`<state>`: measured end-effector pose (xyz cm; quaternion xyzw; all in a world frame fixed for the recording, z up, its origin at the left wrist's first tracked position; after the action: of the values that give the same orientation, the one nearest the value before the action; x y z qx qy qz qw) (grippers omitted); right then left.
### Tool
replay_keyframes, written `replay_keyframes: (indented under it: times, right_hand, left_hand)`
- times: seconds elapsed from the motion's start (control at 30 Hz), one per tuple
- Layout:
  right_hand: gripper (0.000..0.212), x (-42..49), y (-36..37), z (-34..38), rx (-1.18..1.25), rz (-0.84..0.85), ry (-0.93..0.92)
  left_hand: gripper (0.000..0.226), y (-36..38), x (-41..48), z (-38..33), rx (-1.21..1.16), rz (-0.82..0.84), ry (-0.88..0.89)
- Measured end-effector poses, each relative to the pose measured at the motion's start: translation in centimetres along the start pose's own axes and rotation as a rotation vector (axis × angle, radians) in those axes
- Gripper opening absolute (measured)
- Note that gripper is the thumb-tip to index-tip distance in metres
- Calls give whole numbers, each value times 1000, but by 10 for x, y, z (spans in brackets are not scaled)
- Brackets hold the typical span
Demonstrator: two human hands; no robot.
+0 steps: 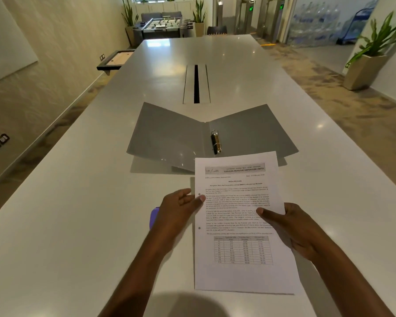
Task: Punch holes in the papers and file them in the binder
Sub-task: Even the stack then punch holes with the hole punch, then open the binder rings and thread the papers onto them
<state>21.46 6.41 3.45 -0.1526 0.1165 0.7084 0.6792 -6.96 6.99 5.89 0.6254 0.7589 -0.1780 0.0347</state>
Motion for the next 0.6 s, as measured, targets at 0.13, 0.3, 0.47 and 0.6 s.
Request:
replay_keyframes:
  times: [0.13,0.3,0.47,0.6]
  right_hand:
    - [29,-1,-9,6,94,0,-6]
    - [26,-1,-19,16,71,-29,-38]
    - [28,2,-23,21,99,-24,-34]
    - [30,5,-25,25,90,2,-38]
  left_hand:
    - [26,28,0,12,-183,230,-132]
    - [24,40,5,16,-177,274,-142]
    - [23,46,13,9,-173,246,-109]
    - [23,51,21,6,-176,243,-99]
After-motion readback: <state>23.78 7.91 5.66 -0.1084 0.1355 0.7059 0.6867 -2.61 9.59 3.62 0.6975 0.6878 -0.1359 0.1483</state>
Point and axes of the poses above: each hand's wrist, its own x-axis towards the middle knuckle, its own y-axis out of the palm, z = x × y, the point moved 9 cm from there along x, towards the middle knuckle, and after that the axes turned 6 degrees about -z, right-handed, at the moved point
